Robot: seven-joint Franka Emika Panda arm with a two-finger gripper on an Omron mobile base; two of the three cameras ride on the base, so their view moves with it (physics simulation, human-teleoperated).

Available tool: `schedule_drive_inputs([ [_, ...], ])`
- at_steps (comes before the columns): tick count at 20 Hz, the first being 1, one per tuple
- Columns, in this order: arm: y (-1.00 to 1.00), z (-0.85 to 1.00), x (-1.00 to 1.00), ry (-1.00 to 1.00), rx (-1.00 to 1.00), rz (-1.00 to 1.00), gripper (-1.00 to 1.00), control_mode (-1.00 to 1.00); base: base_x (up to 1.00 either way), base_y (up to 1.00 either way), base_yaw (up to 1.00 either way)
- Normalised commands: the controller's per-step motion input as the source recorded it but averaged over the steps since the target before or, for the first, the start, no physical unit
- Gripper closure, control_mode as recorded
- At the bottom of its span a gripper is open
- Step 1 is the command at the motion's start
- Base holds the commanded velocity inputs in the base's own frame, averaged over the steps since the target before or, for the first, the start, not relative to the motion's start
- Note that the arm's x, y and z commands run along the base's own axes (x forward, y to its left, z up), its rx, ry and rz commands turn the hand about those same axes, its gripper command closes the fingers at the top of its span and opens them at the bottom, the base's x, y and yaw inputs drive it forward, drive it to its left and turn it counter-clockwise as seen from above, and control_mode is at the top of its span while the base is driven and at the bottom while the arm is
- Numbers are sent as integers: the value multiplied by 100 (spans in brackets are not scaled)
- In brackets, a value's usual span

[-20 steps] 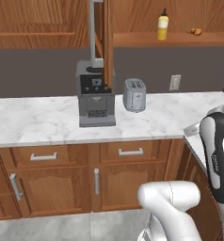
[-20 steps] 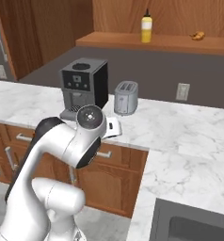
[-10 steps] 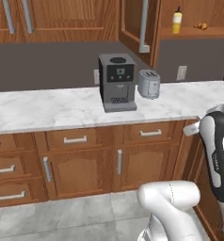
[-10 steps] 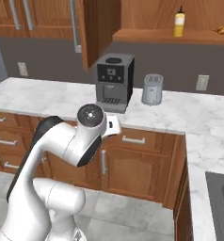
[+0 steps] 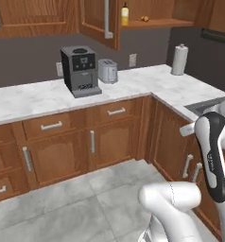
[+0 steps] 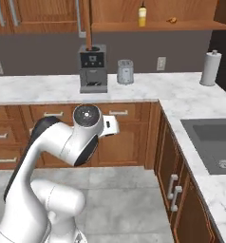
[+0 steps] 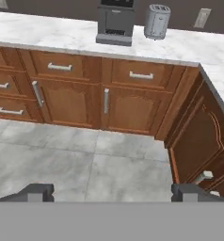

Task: Pick the shaker and mustard from the counter and place them in the cabinet.

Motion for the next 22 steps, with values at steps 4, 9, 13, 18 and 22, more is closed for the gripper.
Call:
schedule_drive_inputs([
  [4,0,0,0,0,0,0,-100,100,-100,21,-54],
  [9,0,0,0,0,0,0,-100,100,-100,8,-53],
  [13,0,0,0,0,0,0,-100,100,-100,1,-52],
  [18,0,0,0,0,0,0,-100,100,-100,0,-52],
  [22,0,0,0,0,0,0,-100,100,-92,0,-51],
])
